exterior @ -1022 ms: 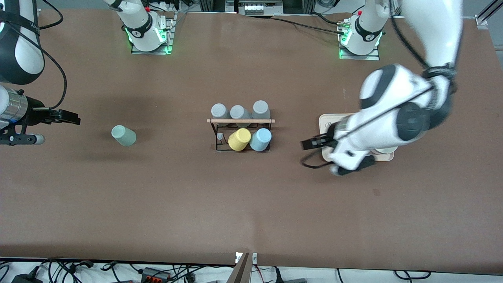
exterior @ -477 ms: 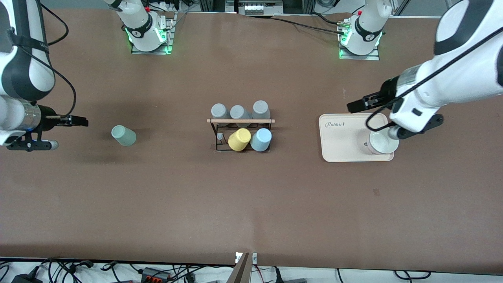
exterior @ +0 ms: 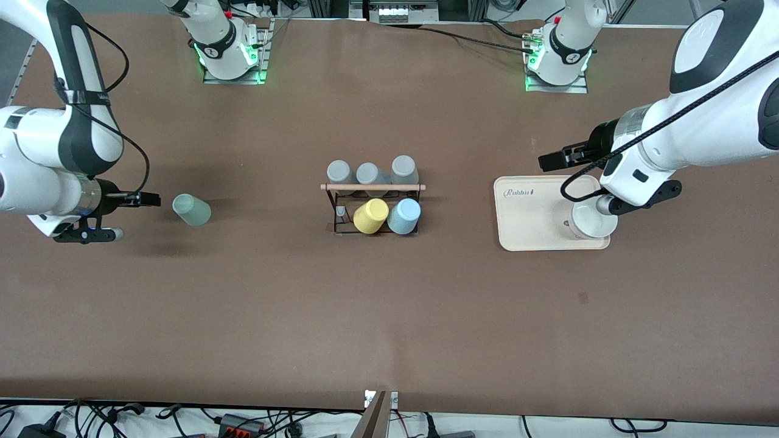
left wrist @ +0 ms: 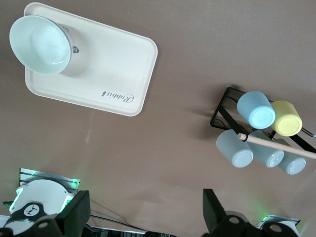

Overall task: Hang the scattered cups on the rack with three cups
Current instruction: 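Withdraw the left gripper while the right gripper reaches the green cup, then grasp the pale green cup with the right gripper, then carry the green cup with the right gripper to the rack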

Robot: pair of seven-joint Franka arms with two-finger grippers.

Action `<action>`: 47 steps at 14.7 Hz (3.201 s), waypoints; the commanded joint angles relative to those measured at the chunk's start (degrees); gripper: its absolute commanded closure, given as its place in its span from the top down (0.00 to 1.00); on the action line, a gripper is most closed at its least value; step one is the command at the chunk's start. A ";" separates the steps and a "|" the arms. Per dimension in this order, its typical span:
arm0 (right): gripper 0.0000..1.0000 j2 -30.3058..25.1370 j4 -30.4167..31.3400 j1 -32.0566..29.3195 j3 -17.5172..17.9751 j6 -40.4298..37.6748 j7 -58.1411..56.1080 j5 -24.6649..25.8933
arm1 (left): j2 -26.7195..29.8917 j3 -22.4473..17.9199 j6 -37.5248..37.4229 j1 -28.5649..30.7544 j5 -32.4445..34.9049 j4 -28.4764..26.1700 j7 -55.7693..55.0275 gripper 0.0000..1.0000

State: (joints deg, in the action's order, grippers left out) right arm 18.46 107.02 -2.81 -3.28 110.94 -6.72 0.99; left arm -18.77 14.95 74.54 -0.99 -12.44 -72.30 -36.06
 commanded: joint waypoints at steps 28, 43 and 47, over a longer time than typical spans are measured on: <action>0.24 3.42 12.07 3.95 0.38 17.29 5.15 0.24 | 14.29 -12.66 14.32 -7.01 8.40 -16.12 23.58 1.00; 0.21 7.10 -26.95 19.94 5.92 -10.58 15.69 -2.40 | 13.94 -12.84 13.62 -7.01 7.69 -14.88 23.67 1.00; 0.21 9.13 -27.04 23.90 5.92 -4.96 18.39 -2.31 | 14.20 -12.66 13.45 -7.01 7.25 -14.80 23.67 1.00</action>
State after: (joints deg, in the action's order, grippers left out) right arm 25.45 82.15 19.74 3.05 104.60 9.30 -0.84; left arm -5.81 2.24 88.26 -8.15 -3.76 -86.41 -12.22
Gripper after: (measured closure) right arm 0.339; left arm 0.000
